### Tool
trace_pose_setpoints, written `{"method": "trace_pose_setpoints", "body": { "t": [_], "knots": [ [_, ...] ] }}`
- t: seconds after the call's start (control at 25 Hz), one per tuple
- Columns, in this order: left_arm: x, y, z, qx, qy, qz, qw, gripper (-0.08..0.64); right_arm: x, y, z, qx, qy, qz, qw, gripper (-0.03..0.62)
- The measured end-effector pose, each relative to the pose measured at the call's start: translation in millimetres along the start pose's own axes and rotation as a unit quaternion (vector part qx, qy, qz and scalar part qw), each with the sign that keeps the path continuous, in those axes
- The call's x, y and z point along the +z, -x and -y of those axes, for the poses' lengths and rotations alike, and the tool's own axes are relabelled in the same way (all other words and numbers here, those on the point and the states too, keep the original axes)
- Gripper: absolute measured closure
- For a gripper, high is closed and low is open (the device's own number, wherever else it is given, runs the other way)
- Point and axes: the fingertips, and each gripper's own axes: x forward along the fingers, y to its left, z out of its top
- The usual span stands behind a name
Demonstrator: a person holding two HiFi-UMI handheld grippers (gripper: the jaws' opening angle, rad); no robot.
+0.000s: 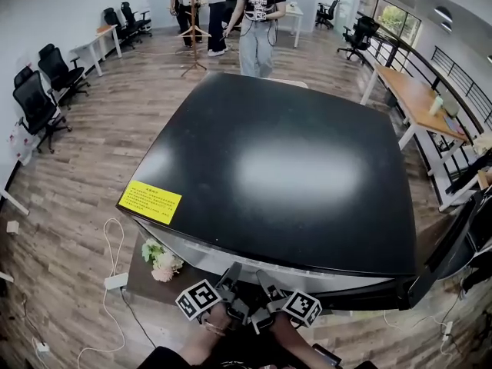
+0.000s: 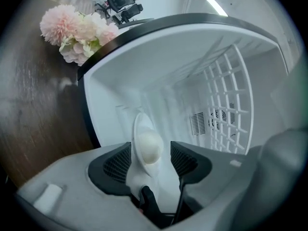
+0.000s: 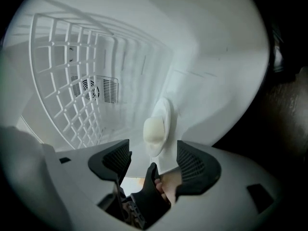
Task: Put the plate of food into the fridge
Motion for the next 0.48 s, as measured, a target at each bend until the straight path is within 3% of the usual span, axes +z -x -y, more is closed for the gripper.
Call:
{"method": "trace_pose_setpoints", "body": {
  "t": [0.24,0.48],
  "knots": [
    [-15,13,7,-0.014,-0.05,-0.021,0.9984,0.367,-11,14,7,-0.025,0.044,-0.01,0.999,0.291],
    [-22,26,13,-0.018,-0.094,-0.025,0.9951,0.461,-11,26,2,-0.029,0.089,-0.012,0.996,0.354]
  ]
}}
